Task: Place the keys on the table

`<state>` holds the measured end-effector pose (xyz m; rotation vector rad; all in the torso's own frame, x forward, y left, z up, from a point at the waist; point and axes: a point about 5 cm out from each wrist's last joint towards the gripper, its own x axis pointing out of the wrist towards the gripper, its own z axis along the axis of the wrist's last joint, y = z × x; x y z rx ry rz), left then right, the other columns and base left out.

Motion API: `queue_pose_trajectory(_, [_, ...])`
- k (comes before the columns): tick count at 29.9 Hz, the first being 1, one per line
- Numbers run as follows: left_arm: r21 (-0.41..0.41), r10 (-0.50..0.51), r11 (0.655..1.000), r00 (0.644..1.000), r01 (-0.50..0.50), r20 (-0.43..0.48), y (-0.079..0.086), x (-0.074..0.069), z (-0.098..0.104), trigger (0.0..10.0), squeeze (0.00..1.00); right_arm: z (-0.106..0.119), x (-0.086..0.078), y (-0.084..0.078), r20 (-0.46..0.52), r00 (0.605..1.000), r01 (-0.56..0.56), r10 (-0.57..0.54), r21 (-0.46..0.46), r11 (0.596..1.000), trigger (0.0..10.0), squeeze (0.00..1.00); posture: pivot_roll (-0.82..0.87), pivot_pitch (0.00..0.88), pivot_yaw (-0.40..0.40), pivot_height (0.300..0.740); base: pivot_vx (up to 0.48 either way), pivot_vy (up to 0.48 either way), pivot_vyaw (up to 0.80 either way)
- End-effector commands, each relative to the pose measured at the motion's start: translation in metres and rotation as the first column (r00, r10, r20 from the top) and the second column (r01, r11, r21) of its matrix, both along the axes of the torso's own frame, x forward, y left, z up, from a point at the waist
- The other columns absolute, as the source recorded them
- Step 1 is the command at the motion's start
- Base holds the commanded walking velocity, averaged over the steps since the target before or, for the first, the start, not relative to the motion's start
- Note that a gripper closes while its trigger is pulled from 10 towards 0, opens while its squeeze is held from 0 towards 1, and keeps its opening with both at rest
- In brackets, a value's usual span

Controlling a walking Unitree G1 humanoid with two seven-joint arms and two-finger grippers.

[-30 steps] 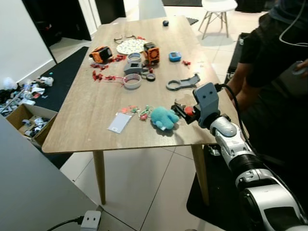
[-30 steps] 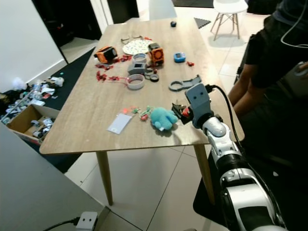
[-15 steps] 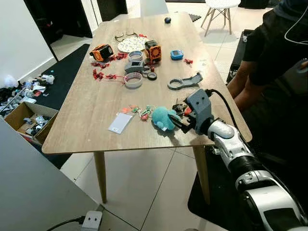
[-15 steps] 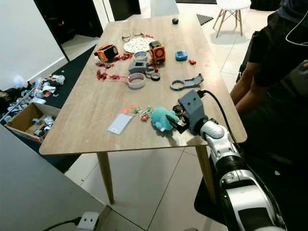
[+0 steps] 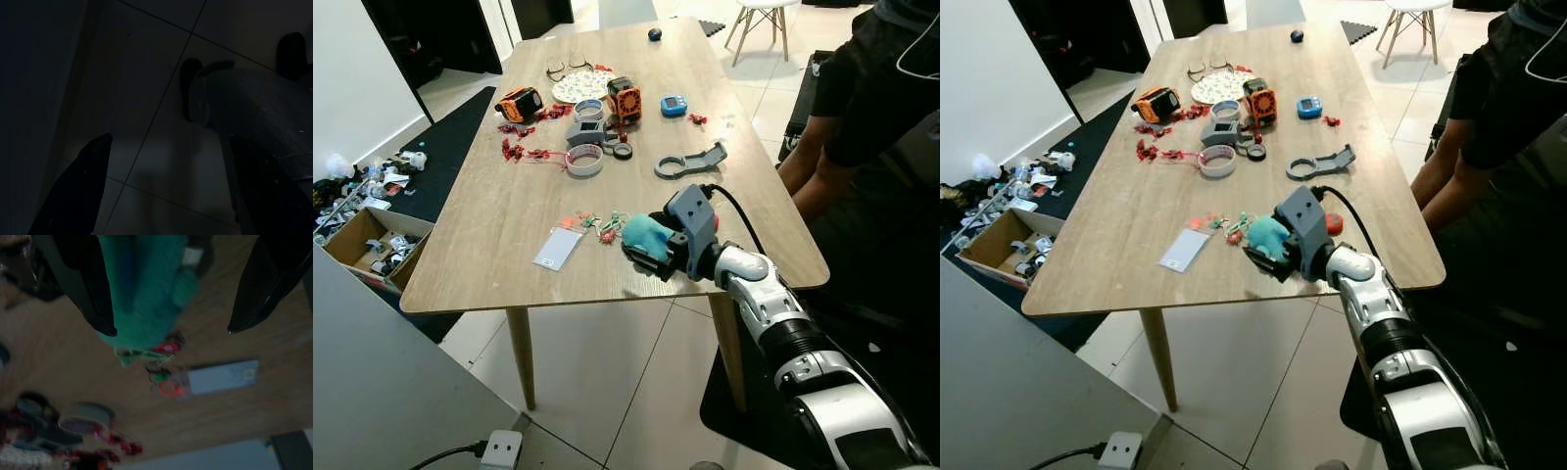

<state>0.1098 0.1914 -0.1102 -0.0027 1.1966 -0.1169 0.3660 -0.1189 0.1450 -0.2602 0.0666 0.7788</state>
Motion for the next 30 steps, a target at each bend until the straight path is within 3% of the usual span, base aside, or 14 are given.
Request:
queue_pose_trajectory(1, [0.008, -0.013, 1.000, 0.998, 0.013, -0.068, 0.005, -0.017, -0.004, 10.0, 0.00, -0.002, -0.001, 0.000, -0.022, 1.000, 0.011, -0.011, -0.016, 1.000, 10.0, 0.00, -0.09, 0.135, 0.127, 0.740, 0.000, 0.000, 0.00])
queue_pose_trajectory(11, [0.012, -0.033, 0.999, 0.997, 0.034, -0.075, 0.007, -0.019, -0.004, 10.0, 0.00, 0.011, 0.008, -0.022, -0.086, 0.977, 0.190, -0.193, -0.042, 0.981, 10.0, 0.00, -0.09, 0.143, 0.136, 0.740, 0.000, 0.000, 0.00])
queue_pose_trajectory(22, [0.011, -0.040, 0.999, 0.997, 0.041, -0.073, 0.007, -0.018, -0.004, 10.0, 0.00, 0.009, 0.007, -0.017, -0.080, 0.978, 0.186, -0.190, -0.059, 0.981, 10.0, 0.00, -0.09, 0.144, 0.137, 0.740, 0.000, 0.000, 0.00])
queue_pose_trajectory(30, [0.012, -0.044, 0.999, 0.996, 0.045, -0.077, 0.006, -0.019, -0.004, 10.0, 0.00, -0.003, 0.004, -0.014, -0.155, 0.978, 0.134, -0.142, -0.062, 0.989, 10.0, 0.00, -0.08, 0.149, 0.136, 0.740, 0.000, 0.000, 0.00])
